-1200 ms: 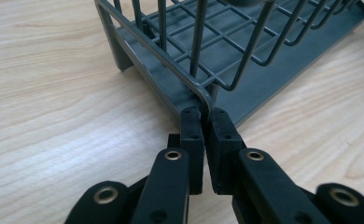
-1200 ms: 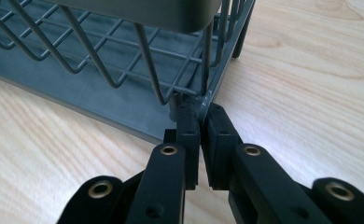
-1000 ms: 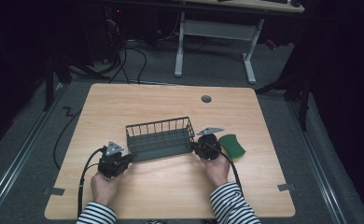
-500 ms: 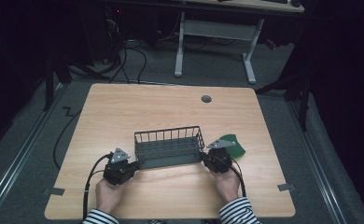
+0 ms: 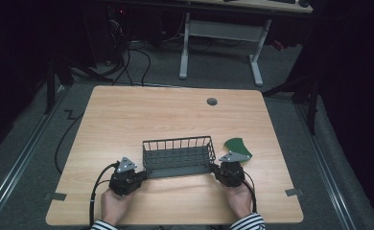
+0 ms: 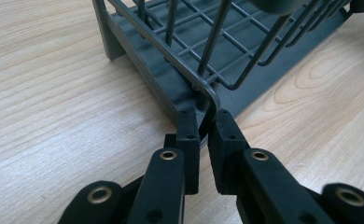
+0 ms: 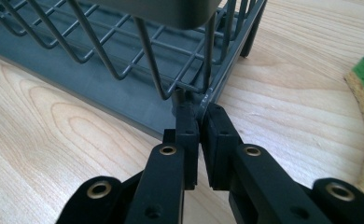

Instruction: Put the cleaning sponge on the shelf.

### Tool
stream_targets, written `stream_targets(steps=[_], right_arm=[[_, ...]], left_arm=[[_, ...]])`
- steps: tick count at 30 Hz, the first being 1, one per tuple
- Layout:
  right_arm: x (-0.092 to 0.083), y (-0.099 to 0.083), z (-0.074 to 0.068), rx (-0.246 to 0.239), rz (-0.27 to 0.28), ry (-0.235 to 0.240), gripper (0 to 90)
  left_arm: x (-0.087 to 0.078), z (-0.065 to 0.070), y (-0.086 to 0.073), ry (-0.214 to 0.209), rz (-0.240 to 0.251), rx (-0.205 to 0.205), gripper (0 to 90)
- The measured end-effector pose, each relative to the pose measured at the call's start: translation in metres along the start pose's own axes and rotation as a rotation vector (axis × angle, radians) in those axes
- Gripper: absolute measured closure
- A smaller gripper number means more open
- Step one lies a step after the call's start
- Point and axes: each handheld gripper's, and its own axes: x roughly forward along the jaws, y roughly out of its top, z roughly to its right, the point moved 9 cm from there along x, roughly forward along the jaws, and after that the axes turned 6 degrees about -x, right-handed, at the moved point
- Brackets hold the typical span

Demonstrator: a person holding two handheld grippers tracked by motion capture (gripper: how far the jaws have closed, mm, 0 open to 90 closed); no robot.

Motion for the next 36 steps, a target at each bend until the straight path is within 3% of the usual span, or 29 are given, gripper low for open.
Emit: stream_targets(steps=[2,5,6,8,9,10,11,13,19,23,31,32,36], right_arm=[[-0.001,-0.001,0.0,0.002,0.004,-0.002,85.7],[-0.003,-0.003,0.0,0.008,0.011,0.002,84.6],[-0.001,-0.006,0.001,0.018,0.001,-0.022,71.7],[0.0,-0.008,0.002,0.026,-0.008,-0.021,68.5],[0.001,-0.01,0.002,0.04,-0.015,-0.012,64.8],[0.001,-0.015,0.003,0.064,-0.014,-0.005,56.6],[0.001,-0.015,0.003,0.064,-0.014,-0.005,56.6],[-0.002,-0.019,0.007,0.079,-0.009,-0.008,46.5],[-0.015,-0.024,0.014,0.099,0.028,-0.018,39.3],[-0.021,-0.025,0.017,0.065,0.048,-0.033,38.0],[-0.038,-0.025,0.032,0.071,0.102,-0.085,35.3],[-0.039,-0.023,0.034,0.069,0.106,-0.093,34.8],[-0.043,-0.019,0.041,0.073,0.115,-0.112,33.7]], left_arm=[[0.0,0.001,-0.001,-0.005,0.004,0.004,83.2],[0.0,0.001,-0.002,-0.021,0.021,-0.021,82.4],[0.0,0.001,-0.002,-0.024,0.025,-0.028,81.6],[0.0,0.001,-0.002,-0.025,0.027,-0.032,80.0],[0.001,0.0,-0.001,-0.024,0.03,-0.042,75.4],[0.001,-0.001,-0.001,-0.025,0.027,-0.055,63.5],[0.001,-0.001,0.0,-0.024,0.027,-0.061,63.5],[0.0,-0.002,0.0,-0.022,0.034,-0.07,50.2],[-0.004,-0.006,-0.003,-0.02,0.035,-0.075,37.3],[-0.008,-0.011,-0.007,-0.009,0.04,-0.078,33.2],[-0.015,-0.037,-0.011,0.057,0.034,-0.08,31.6],[-0.016,-0.046,-0.01,0.082,0.036,-0.084,31.5],[-0.014,-0.059,-0.011,0.13,0.025,-0.091,31.0]])
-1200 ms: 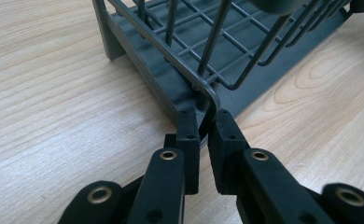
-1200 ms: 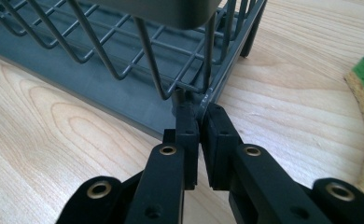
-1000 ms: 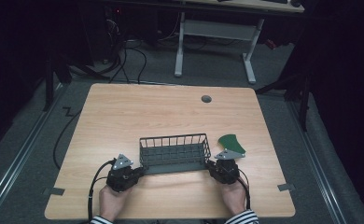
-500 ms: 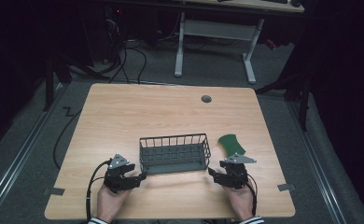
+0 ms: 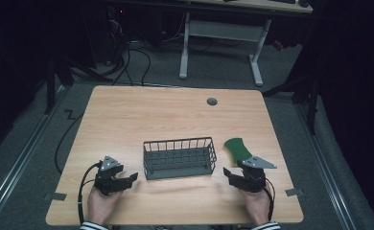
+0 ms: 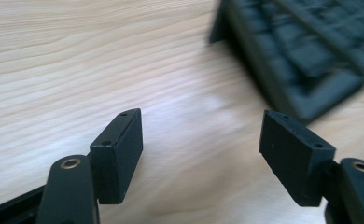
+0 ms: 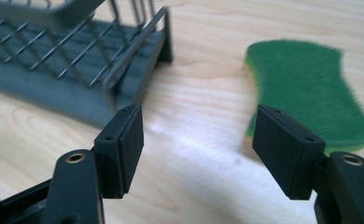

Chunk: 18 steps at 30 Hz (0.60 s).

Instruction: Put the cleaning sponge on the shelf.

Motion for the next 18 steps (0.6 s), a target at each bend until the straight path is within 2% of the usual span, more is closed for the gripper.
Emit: stream_targets(steps=[1,2,3,7,8,9,11,14,16,18], right_arm=[[-0.001,0.002,0.003,0.004,0.004,-0.008,33.7],[-0.001,0.005,0.009,0.015,0.007,-0.021,33.2],[-0.001,0.005,0.009,0.015,0.007,-0.021,33.2],[0.001,0.009,0.025,0.044,-0.008,-0.044,32.1],[0.003,0.009,0.032,0.059,-0.027,-0.058,31.6],[0.003,0.009,0.032,0.059,-0.027,-0.058,31.6],[0.007,0.011,0.042,0.063,-0.048,-0.087,31.3],[0.011,0.013,0.051,0.078,-0.075,-0.1,30.3],[0.013,0.015,0.054,0.081,-0.087,-0.105,30.0],[0.016,0.018,0.059,0.078,-0.1,-0.114,30.1]], left_arm=[[0.001,-0.004,0.0,0.015,-0.005,-0.003,31.0],[0.002,-0.012,0.001,0.048,-0.008,-0.004,30.9],[0.002,-0.012,0.001,0.048,-0.008,-0.004,31.0],[0.003,-0.025,0.003,0.09,-0.004,-0.006,31.1],[0.003,-0.028,0.004,0.097,0.0,-0.01,31.1],[0.003,-0.031,0.005,0.104,0.002,-0.014,31.1],[0.003,-0.036,0.005,0.126,0.023,-0.005,31.4],[0.005,-0.037,0.004,0.147,0.052,0.018,30.5],[0.006,-0.036,0.004,0.165,0.044,0.039,30.3],[0.006,-0.036,0.004,0.163,0.042,0.035,29.4]])
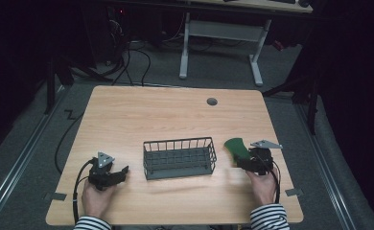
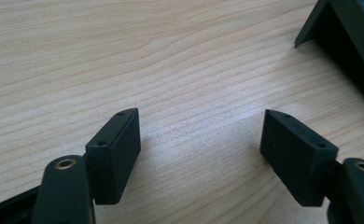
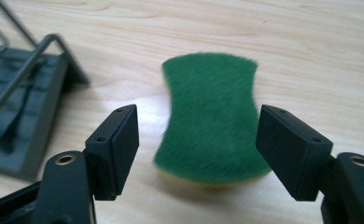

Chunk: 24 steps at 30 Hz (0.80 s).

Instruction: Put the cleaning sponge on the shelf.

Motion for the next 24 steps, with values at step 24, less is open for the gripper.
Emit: stream_targets(steps=[24], right_arm=[[0.043,0.008,0.015,0.006,-0.163,0.022,25.5]], left_arm=[[0.0,-0.001,0.0,0.004,0.001,-0.007,29.0]])
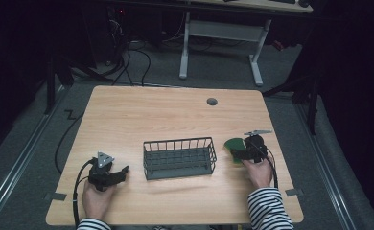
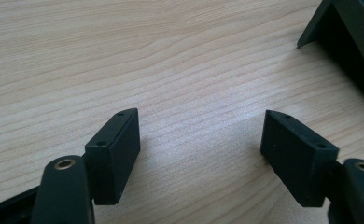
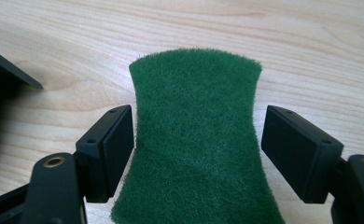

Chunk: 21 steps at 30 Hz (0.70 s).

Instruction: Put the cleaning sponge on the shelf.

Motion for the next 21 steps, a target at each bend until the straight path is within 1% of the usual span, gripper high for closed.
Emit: stream_targets(steps=[4,10,12,21], right_arm=[[0.0038,-0.0011,-0.0009,-0.015,-0.014,-0.005,27.4],[0.0077,-0.0032,-0.0017,-0.007,-0.029,0.006,29.0],[0.0081,-0.003,-0.0021,-0.017,-0.029,-0.001,29.4],[0.0066,-0.0032,-0.0008,-0.003,-0.034,-0.002,30.7]], left_arm=[[0.0,0.0,0.0,0.0,0.0,-0.001,28.9],[0.0,-0.0002,0.0,-0.001,0.001,-0.001,28.6],[0.0,-0.0002,0.0,-0.001,0.0,0.0,28.6],[0.0,-0.0002,0.0,-0.001,0.001,-0.001,28.6]])
